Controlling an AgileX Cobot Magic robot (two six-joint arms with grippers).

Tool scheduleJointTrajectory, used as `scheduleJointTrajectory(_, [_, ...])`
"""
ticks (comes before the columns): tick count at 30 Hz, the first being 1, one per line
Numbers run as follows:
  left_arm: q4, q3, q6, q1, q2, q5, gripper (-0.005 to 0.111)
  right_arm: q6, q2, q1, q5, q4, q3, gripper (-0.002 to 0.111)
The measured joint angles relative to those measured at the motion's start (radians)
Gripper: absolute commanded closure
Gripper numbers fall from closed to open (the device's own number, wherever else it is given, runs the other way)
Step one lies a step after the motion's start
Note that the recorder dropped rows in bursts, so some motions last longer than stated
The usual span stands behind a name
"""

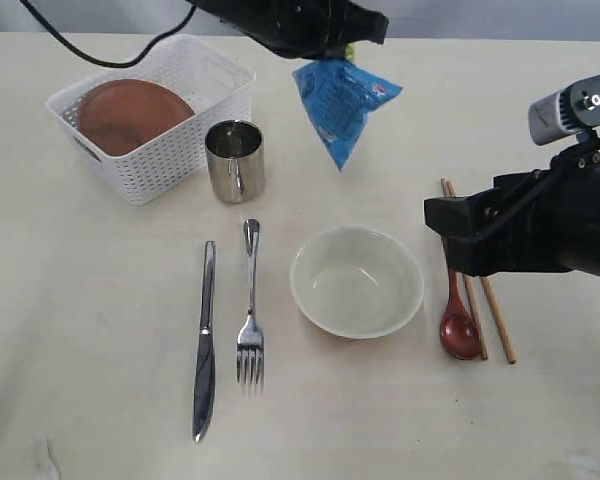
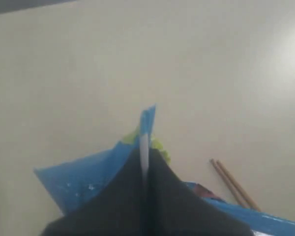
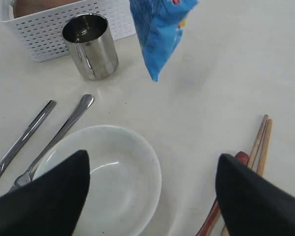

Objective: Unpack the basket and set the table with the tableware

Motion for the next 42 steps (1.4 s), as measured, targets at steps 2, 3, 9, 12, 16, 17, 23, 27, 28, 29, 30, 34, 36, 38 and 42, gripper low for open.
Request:
scheduleJointTrajectory(2, [0.000, 0.000, 0.000, 0.000, 0.027, 0.007, 0.107, 0.000, 0.000, 0.000, 0.000, -0.001, 0.000, 0.040])
scheduleJointTrajectory(3, [0.000, 0.000, 0.000, 0.000, 0.040, 0.012, 0.107, 0.000, 0.000, 0.000, 0.000, -0.001, 0.000, 0.040])
scheduleJointTrajectory(9, [0.000, 0.000, 0.000, 0.000, 0.087, 0.025, 0.090, 0.000, 0.000, 0.000, 0.001, -0.001, 0.000, 0.040])
scheduleJointTrajectory(12, [0.000, 0.000, 0.000, 0.000, 0.089, 0.027, 0.070, 0.000, 0.000, 0.000, 0.003, -0.001, 0.000, 0.040])
scheduleJointTrajectory(16, [0.005, 0.000, 0.000, 0.000, 0.089, 0.027, 0.047, 0.000, 0.000, 0.000, 0.005, -0.001, 0.000, 0.040])
scheduleJointTrajectory(17, [0.008, 0.000, 0.000, 0.000, 0.089, 0.027, 0.045, 0.000, 0.000, 0.000, 0.008, -0.001, 0.000, 0.040])
scheduleJointTrajectory(23, [0.037, 0.000, 0.000, 0.000, 0.089, 0.028, 0.040, 0.004, 0.000, 0.000, 0.008, -0.001, 0.000, 0.040])
scheduleJointTrajectory(27, [0.087, 0.000, 0.000, 0.004, 0.057, 0.064, 0.040, 0.022, 0.000, 0.000, -0.039, -0.001, 0.000, 0.059])
scheduleJointTrajectory(28, [0.094, 0.000, 0.000, 0.009, 0.044, 0.078, 0.040, 0.023, 0.000, 0.000, -0.053, -0.001, -0.002, 0.069])
scheduleJointTrajectory(29, [0.103, 0.000, 0.000, 0.018, 0.022, 0.099, 0.041, 0.023, 0.000, 0.000, -0.076, -0.001, -0.007, 0.079])
scheduleJointTrajectory(30, [0.106, 0.000, 0.000, 0.027, 0.005, 0.115, 0.044, 0.026, 0.002, 0.000, -0.092, -0.001, -0.013, 0.090])
scheduleJointTrajectory(34, [0.150, 0.003, 0.000, 0.082, -0.076, 0.194, 0.076, 0.026, 0.065, 0.000, -0.134, -0.001, -0.064, 0.109])
scheduleJointTrajectory(36, [0.170, 0.024, 0.000, 0.107, -0.118, 0.213, 0.101, 0.026, 0.126, 0.000, -0.141, -0.001, -0.109, 0.109])
scheduleJointTrajectory(38, [0.183, 0.063, 0.000, 0.134, -0.158, 0.215, 0.105, 0.020, 0.212, 0.000, -0.142, -0.001, -0.168, 0.109])
scheduleJointTrajectory(42, [0.191, 0.168, 0.000, 0.175, -0.218, 0.167, 0.106, 0.012, 0.418, 0.000, -0.140, -0.001, -0.305, 0.109])
